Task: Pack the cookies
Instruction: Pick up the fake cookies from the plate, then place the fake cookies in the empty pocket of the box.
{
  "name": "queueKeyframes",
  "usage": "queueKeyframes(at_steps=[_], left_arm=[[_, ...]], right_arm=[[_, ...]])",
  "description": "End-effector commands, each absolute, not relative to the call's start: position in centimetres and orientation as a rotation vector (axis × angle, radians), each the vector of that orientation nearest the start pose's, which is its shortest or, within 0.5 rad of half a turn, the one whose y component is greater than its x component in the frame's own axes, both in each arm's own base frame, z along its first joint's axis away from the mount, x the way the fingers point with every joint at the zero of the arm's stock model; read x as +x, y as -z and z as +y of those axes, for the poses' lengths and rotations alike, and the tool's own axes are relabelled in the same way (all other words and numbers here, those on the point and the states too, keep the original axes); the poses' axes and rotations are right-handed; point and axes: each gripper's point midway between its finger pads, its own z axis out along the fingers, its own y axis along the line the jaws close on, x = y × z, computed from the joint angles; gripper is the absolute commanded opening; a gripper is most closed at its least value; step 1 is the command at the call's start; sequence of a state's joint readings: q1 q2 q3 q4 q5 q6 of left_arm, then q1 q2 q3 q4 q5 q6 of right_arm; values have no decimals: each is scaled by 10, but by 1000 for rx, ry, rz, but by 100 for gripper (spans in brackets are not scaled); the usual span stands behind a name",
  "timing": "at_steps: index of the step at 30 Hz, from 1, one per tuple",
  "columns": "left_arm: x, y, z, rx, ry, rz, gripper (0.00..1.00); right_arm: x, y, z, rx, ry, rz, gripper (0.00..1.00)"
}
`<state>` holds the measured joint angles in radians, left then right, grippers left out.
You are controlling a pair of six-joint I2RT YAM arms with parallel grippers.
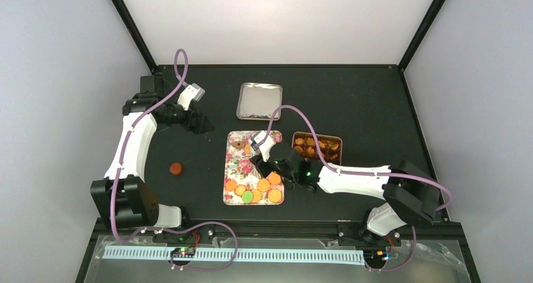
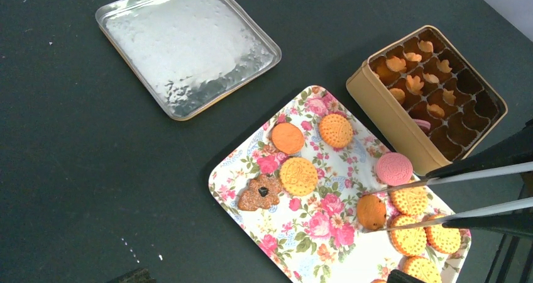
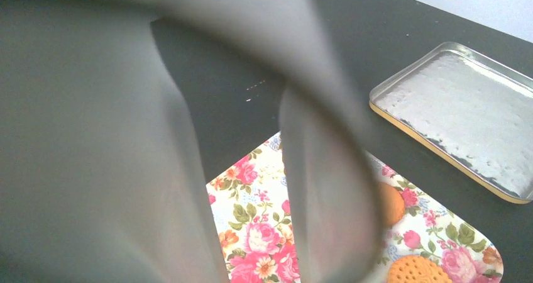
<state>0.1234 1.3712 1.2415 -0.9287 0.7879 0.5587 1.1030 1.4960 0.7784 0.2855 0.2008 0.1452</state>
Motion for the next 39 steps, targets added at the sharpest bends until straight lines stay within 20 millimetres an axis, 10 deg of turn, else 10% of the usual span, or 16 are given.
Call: queueKeyframes(at_steps=[1,18,27,39], left_arm=[[325,-239,-86,774,718,2177,99],[328,-240,-85,769,711,2175,99],[327,-242,-87,768,724,2162,99],[328,-241,-89,773,743,2151,99]], right_arm=[[229,-162,376,-778,-619,1878,36],[246,-262,353,-658,-578,1717,10],[251,-291,257,-461,-435,1730,8],[236,-265,144,-270,-135,1858,8]])
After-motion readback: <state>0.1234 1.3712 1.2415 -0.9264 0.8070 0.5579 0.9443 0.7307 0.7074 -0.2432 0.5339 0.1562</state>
